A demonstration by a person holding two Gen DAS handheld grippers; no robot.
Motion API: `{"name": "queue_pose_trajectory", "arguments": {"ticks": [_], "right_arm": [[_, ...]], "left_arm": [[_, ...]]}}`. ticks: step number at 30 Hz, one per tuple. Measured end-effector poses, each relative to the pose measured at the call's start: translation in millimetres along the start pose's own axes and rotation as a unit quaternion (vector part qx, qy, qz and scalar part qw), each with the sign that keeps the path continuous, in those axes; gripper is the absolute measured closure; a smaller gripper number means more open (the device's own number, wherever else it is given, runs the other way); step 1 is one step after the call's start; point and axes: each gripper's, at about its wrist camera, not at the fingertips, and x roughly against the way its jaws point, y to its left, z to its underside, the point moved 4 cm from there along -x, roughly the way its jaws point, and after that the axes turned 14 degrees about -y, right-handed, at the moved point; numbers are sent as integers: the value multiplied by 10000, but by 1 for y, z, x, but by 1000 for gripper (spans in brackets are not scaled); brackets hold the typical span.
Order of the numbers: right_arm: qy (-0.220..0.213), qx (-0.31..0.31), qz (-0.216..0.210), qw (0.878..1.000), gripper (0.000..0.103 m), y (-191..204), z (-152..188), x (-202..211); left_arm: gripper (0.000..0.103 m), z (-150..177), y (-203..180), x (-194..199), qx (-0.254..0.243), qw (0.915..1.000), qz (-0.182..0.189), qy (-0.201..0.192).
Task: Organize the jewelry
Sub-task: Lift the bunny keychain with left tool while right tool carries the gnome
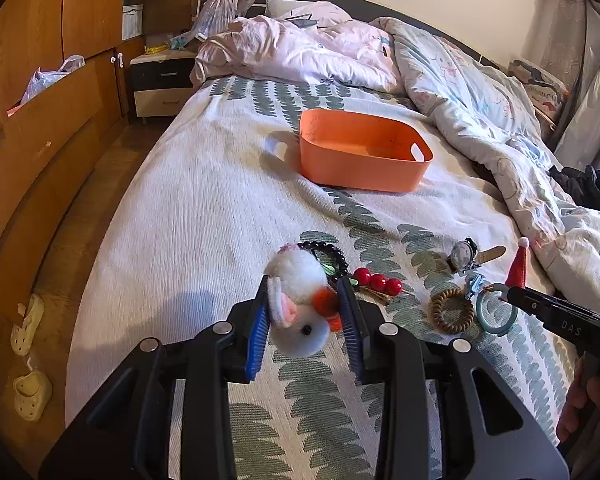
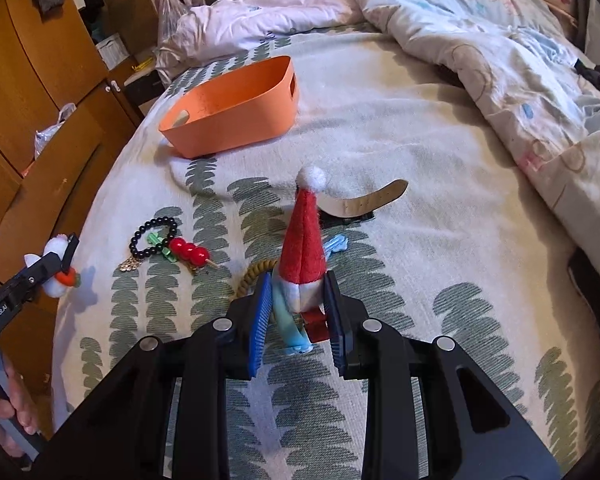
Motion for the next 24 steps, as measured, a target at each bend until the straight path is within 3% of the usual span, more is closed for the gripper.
{"name": "queue_pose_trajectory", "arguments": {"ticks": [17,24], "right_arm": [[-292,-65,-162,9994,76,8,-16,30],[-488,-3,-332,9983,76,23,-14,70]], "left_arm": [[70,-3,-3,5,-3,10000,36,-41],[70,-2,-6,29,11,9999,107,-117]]}}
